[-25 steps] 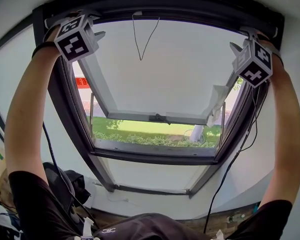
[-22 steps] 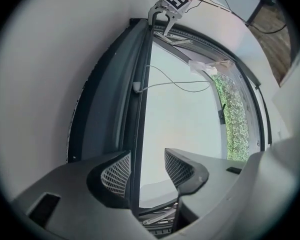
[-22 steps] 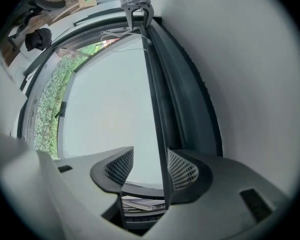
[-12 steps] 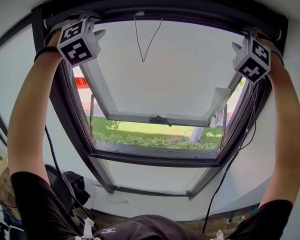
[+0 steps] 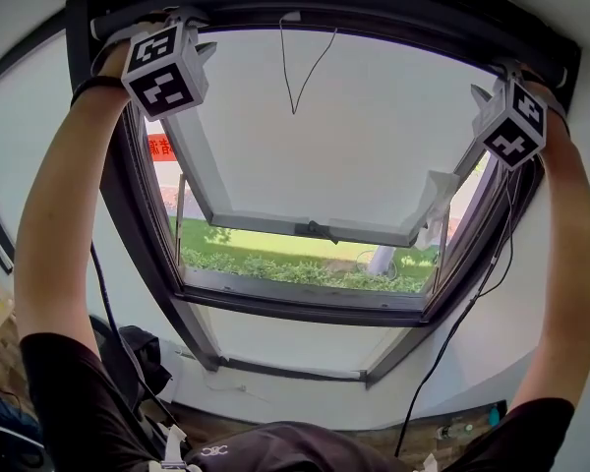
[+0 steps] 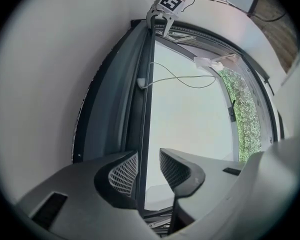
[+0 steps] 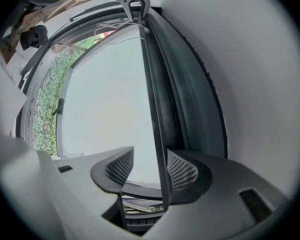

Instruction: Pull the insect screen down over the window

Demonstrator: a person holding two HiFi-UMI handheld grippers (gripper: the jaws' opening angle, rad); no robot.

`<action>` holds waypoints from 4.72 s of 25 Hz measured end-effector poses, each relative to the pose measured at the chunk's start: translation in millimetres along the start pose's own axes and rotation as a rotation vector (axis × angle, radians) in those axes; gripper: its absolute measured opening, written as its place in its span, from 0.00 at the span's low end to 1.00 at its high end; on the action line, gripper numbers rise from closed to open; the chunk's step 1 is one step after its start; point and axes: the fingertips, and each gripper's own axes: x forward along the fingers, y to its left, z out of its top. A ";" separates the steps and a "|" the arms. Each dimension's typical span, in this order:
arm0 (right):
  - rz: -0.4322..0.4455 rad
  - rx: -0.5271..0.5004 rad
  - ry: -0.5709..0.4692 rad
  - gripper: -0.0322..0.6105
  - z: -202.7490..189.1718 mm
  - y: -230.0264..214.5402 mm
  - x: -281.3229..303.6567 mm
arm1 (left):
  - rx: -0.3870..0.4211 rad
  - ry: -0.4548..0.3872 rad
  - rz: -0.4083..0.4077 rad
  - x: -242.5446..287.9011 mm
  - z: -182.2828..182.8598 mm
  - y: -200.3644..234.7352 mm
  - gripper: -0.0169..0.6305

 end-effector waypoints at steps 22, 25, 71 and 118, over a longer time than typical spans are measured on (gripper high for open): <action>0.181 -0.044 0.010 0.33 -14.7 127.8 -13.8 | -0.039 -0.009 -0.283 -1.0 -10.9 -130.1 0.15; 0.213 -0.041 0.017 0.38 -19.5 156.7 -17.5 | -0.045 -0.016 -0.319 -3.6 -13.5 -163.6 0.20; 0.804 0.056 0.095 0.33 -74.4 551.2 -78.3 | -0.080 0.128 -0.851 -48.5 -43.1 -568.2 0.26; 0.870 -0.029 0.250 0.42 -99.9 717.2 -107.5 | -0.147 0.190 -0.866 -52.6 -52.7 -748.7 0.36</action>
